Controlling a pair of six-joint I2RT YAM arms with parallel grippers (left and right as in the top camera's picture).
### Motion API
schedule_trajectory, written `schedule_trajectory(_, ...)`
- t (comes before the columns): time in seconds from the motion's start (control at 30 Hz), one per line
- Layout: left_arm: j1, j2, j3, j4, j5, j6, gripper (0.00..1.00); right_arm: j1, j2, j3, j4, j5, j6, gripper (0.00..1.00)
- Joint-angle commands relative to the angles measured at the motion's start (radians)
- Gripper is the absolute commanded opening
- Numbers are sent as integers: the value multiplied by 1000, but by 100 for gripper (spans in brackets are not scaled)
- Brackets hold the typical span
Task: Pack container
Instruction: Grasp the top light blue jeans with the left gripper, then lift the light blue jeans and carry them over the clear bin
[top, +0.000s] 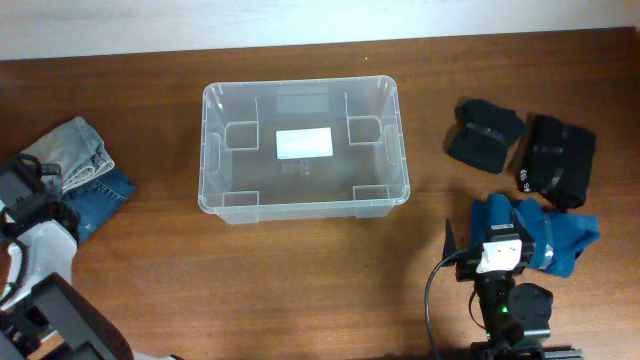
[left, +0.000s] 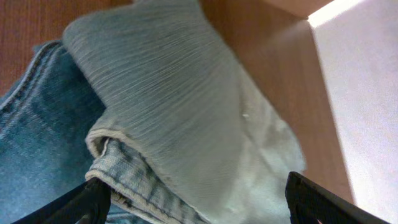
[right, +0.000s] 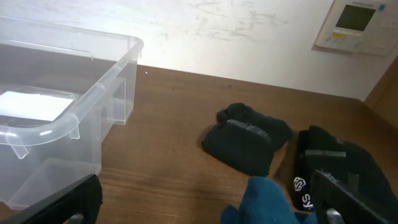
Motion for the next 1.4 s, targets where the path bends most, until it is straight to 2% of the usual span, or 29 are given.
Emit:
schedule_trajectory(0.0,3,73,5,-3,-37,-3,89,-8,-7,-7,-2,8,5,98)
schedule_trajectory(0.07,6,91,5,24,-40,-3,89,-8,-7,-7,-2,8,6,98)
schedule_trajectory(0.1,11,96,5,42,-43,-3,76,-8,-7,-7,-2,8,6,99)
schedule_trajectory(0.13,14,99,5,51,-48,-3,52,-8,-7,-7,-2,8,6,99)
schedule_trajectory(0.17,19,104,5,61,-51,-3,23,-8,-7,-7,-2,8,6,98)
schedule_trajectory(0.23,28,111,5,63,-50,-3,2,-8,-6,-7,-2,8,5,98)
schedule_trajectory(0.33,29,112,5,41,-37,5,1,-8,-6,-7,-2,8,6,98)
schedule_trajectory(0.5,29,92,6,89,130,184,1,-8,-7,-7,-2,8,5,98)
schedule_trajectory(0.6,29,25,6,116,237,284,1,-8,-7,-7,-2,8,6,98)
schedule_trajectory(0.67,29,-50,8,105,254,329,1,-8,-7,-7,-2,8,6,98)
schedule_trajectory(0.87,28,-254,8,-18,254,347,1,-8,-6,-7,-2,8,6,98)
schedule_trajectory(1.0,28,-361,11,-11,278,347,1,-8,-7,-7,-2,8,6,98)
schedule_trajectory(1.27,21,-368,109,-1,409,348,1,-8,-6,-7,-2,8,5,98)
schedule_trajectory(1.37,9,-368,142,-1,512,382,1,-8,-7,-7,-2,8,6,98)
